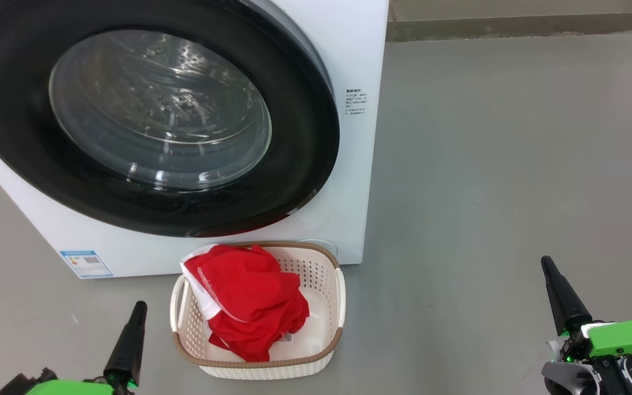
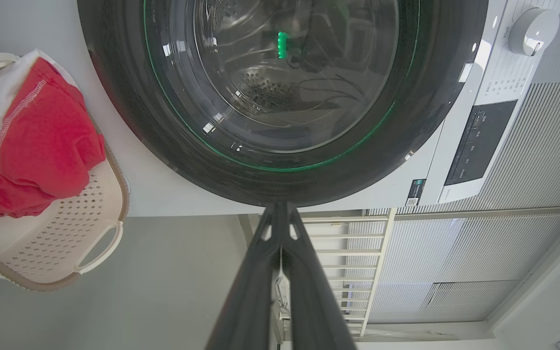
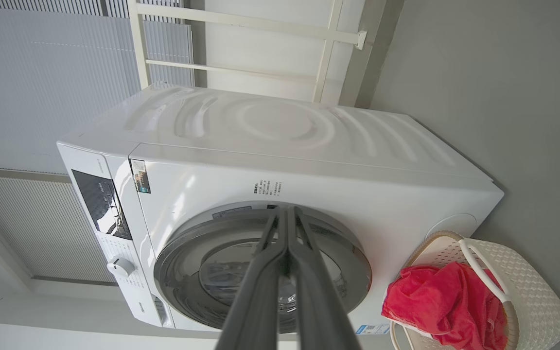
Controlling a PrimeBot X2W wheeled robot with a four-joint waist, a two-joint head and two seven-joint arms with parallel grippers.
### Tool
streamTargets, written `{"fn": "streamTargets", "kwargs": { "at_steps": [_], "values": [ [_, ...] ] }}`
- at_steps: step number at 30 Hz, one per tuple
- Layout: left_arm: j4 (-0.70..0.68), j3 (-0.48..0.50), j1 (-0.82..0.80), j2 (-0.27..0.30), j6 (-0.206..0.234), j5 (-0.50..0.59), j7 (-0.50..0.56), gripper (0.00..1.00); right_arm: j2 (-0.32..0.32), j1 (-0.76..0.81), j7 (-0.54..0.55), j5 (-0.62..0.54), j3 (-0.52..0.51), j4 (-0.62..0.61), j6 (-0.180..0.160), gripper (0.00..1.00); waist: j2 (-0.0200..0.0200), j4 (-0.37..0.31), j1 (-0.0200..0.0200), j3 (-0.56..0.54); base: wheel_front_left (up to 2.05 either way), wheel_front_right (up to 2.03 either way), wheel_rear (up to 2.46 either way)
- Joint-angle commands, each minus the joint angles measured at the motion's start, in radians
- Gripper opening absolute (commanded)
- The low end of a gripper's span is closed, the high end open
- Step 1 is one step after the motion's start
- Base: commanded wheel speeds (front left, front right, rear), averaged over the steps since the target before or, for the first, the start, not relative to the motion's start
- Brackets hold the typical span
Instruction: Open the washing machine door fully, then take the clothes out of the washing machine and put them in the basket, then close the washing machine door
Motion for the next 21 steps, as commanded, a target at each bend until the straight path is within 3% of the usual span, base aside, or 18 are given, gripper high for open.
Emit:
{"fn": "streamTargets", "kwargs": {
  "at_steps": [1, 21],
  "values": [
    [-0.021, 0.037, -0.039, 0.008, -0.007, -0.010, 0.004, 0.00, -0.012, -0.045, 0.003, 0.002, 0.016, -0.025, 0.001, 0.00, -0.0001, 0.000, 0.0000, 0.000, 0.00, 0.00, 0.00],
    [-0.021, 0.039, -0.039, 0.007, -0.007, -0.008, 0.005, 0.00, -0.007, -0.045, 0.008, -0.003, 0.010, -0.025, 0.001, 0.00, -0.0001, 0.000, 0.0000, 0.000, 0.00, 0.00, 0.00]
  ]
}}
